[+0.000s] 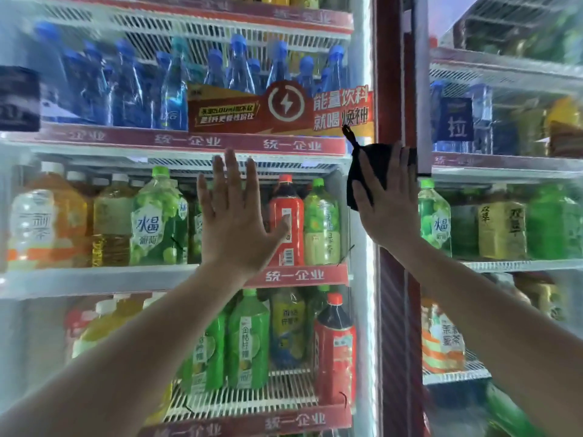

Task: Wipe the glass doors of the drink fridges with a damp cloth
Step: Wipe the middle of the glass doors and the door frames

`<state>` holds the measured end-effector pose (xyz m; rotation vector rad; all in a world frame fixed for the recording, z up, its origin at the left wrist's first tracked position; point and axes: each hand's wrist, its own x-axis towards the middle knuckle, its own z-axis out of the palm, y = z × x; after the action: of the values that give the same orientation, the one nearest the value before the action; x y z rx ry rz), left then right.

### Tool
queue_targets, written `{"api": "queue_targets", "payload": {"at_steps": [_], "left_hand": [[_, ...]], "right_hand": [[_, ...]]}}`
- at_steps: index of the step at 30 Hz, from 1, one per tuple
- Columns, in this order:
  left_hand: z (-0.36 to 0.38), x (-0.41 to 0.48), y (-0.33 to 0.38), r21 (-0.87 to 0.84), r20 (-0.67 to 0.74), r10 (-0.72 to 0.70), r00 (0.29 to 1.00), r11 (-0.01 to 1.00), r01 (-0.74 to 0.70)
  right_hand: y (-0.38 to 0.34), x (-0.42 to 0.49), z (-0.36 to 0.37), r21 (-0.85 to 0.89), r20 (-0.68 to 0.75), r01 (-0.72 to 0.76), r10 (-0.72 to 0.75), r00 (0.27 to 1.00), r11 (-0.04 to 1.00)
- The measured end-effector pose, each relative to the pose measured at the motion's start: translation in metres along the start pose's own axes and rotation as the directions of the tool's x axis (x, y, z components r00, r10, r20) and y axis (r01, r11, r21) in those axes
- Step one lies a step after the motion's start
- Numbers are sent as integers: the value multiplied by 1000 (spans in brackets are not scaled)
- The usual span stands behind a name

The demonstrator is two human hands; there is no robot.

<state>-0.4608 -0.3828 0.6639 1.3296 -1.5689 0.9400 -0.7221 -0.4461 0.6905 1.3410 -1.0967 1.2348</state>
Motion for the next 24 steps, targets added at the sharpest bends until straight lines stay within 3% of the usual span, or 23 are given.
{"api": "queue_targets", "payload": {"at_steps": [7, 12, 17, 24], "left_hand": [[-11, 6, -27, 71, 182, 6, 983, 997, -20], [-5, 0, -43, 125, 313, 3, 950, 991, -45], [-3, -3, -41, 105, 305, -7, 952, 994, -26], [-1, -3, -44, 123, 300, -5, 954, 992, -34]], "right_hand": [[-16, -50, -5, 11, 138, -32, 30, 990, 999], [-18, -74, -6, 15, 152, 56, -58, 987, 998], [-8, -36, -4, 12, 176, 182, -181, 967, 983], [-27, -21, 1, -20, 141, 15, -12, 990, 1000]]}}
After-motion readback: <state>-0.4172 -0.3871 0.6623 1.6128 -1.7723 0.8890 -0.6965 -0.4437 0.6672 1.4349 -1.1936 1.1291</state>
